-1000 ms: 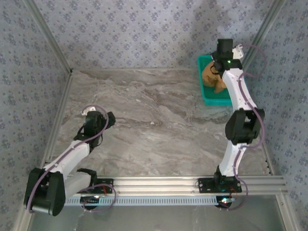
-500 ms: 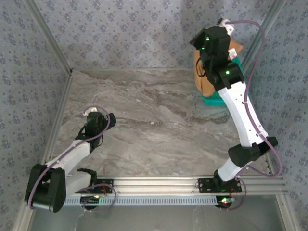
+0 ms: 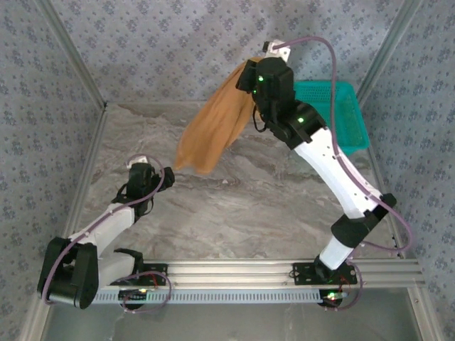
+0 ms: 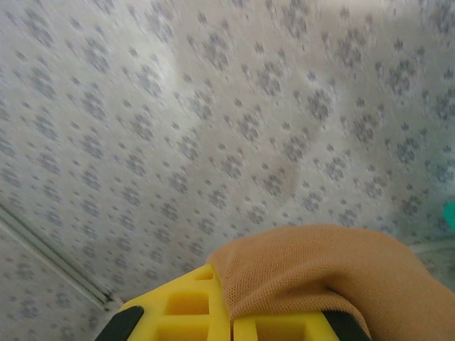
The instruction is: Fold the inside-out t-shirt
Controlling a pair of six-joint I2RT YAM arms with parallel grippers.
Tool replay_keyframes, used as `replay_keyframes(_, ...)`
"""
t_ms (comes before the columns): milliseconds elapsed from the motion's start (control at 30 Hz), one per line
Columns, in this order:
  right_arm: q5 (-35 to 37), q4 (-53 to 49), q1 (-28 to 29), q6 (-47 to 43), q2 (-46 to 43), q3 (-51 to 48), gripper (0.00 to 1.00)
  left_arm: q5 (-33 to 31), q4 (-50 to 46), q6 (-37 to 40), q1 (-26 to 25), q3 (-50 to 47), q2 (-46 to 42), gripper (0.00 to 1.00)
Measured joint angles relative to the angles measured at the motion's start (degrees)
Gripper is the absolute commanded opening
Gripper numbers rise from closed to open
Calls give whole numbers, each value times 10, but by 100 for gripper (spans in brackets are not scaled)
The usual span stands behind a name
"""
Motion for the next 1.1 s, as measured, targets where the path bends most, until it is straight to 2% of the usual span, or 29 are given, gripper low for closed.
replay_keyframes(200, -48, -4, -28, 73, 95, -62, 6, 15, -1, 3, 0, 0, -1, 96)
replay_keyframes(233, -68, -10, -36, 88, 120, -64, 14, 19, -1, 4, 0, 0, -1, 95)
replay_keyframes(300, -118, -30, -57, 109, 177, -52, 48, 33, -1, 5, 0, 0, -5, 93)
replay_keyframes(367, -181, -85, -85, 124, 256, 17, 57, 51, -2, 7, -1, 0, -13, 92)
replay_keyframes(433, -237, -151, -115, 127, 339, 117, 60, 64, -11, 5, -10, 2, -23, 93)
replay_keyframes(500, -269, -202, -139, 119, 378, 167, 62, 72, -21, -5, -35, 5, -30, 95)
replay_keyframes(600, -285, -247, -161, 92, 355, 141, 65, 72, -23, -30, -101, 7, -31, 97)
replay_keyframes(700, -294, -241, -158, 63, 261, 12, 65, 59, -23, -66, -185, 11, -13, 98)
replay_keyframes(800, -303, -224, -147, 46, 153, -127, 65, 45, -23, -99, -250, 36, 46, 98)
replay_keyframes(933, -325, -192, -155, 43, 69, -254, 64, 30, -32, -125, -300, 103, 150, 98)
replay_keyframes(1100, -381, -150, -197, 52, 62, -344, 63, 20, -33, -136, -328, 203, 277, 98)
